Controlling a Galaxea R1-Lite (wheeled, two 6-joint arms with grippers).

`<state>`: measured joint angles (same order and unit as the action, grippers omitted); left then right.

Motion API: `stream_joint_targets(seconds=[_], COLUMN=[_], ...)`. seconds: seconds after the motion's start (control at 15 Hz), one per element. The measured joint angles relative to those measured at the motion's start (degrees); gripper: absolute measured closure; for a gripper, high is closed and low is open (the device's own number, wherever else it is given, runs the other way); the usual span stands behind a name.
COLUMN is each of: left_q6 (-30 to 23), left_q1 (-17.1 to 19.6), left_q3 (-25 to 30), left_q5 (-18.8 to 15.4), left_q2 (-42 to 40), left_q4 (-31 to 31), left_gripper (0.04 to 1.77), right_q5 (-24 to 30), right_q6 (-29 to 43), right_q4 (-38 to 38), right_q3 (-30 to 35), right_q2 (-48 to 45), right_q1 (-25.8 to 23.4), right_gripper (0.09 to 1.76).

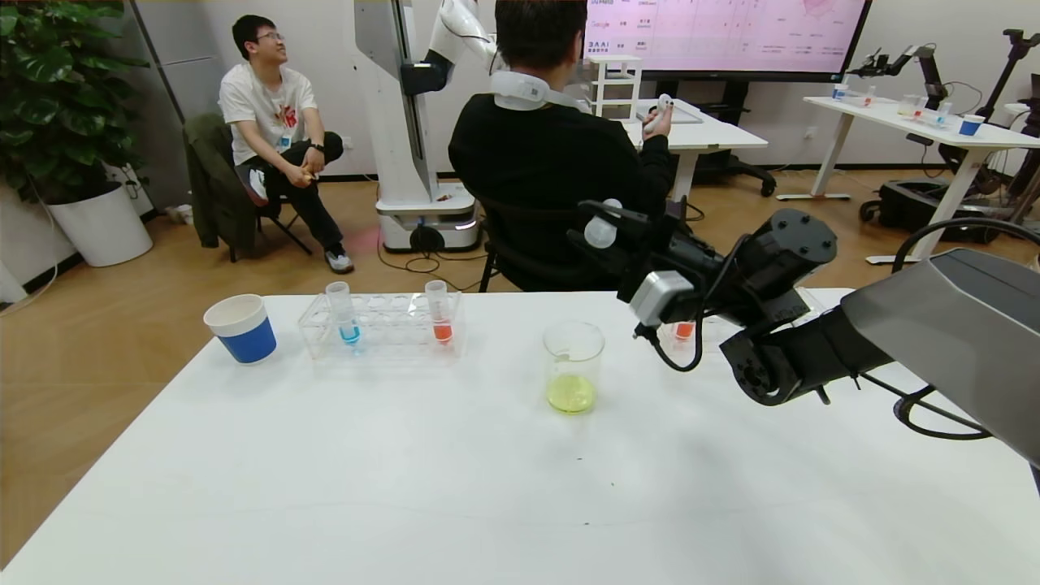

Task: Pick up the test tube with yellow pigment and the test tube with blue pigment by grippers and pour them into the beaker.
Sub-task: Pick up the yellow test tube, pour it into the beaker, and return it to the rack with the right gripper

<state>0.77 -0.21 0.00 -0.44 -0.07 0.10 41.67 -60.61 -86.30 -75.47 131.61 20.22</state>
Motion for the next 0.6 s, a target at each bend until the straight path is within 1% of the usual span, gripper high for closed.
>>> stream_joint_targets(seconds=[0.13,0.27,0.4,0.47,0.6], left_q6=[0.0,-0.02,0.0,-0.04,-0.04], left_q1=[0.02,0.05,0.02,0.02,0.0], left_q3=[0.0,0.0,0.0,0.0,0.0], left_q5=[0.0,0.0,0.0,0.02,0.0], left_q2=[0.0,0.0,0.0,0.0,0.0], left_q4=[0.0,0.0,0.0,-0.02,0.01], left_gripper=[0.06,0.06,0.06,0.06,0.06], right_q5=[-14.25,-23.98,-34.21,-37.64,-41.46], right_q6=[12.13,22.47,33.13,38.05,44.76], right_q4=[-2.34,-3.04,-3.01,-2.54,-0.69], right_q3=[3.18,6.1,10.98,13.85,20.35], right_q2=[-2.23,-4.99,-8.42,-10.14,-13.64], right_q1=[0.0,-0.02,0.44,0.88,1.62], right_gripper=[1.34,1.34,1.34,1.34,1.34])
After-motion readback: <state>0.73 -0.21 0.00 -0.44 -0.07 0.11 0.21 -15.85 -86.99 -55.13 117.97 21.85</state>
